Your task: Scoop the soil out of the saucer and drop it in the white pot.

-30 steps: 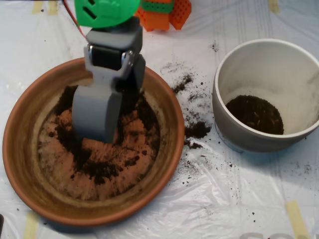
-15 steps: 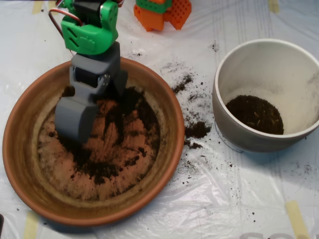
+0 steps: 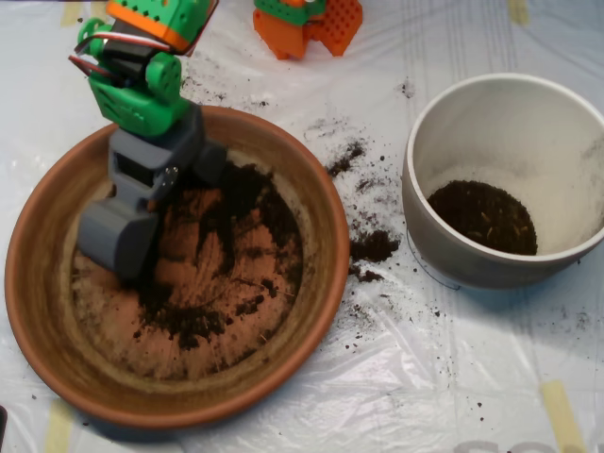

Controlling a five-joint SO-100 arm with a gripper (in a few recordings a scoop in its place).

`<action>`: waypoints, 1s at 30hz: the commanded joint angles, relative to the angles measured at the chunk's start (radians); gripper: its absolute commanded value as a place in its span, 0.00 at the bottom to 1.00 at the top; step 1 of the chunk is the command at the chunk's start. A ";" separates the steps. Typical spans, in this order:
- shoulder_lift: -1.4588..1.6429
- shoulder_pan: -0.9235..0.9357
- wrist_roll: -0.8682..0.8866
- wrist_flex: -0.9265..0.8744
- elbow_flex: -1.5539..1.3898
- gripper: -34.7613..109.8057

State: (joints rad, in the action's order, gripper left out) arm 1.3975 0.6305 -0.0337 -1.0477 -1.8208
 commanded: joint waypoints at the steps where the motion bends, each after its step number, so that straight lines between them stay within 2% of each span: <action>1: -0.025 0.035 -0.003 -0.041 0.155 0.57; 7: -0.206 0.058 -0.014 -0.169 0.414 0.53; 11: -0.245 0.067 -0.035 -0.155 0.422 0.51; 19: -0.175 0.049 -0.064 -0.052 0.259 0.42; 28: 0.092 -0.034 -0.063 0.083 -0.052 0.40; 30: 0.140 -0.054 -0.055 0.098 -0.106 0.33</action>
State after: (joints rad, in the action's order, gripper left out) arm 1.4097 0.6105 -0.0782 -0.9526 -1.8438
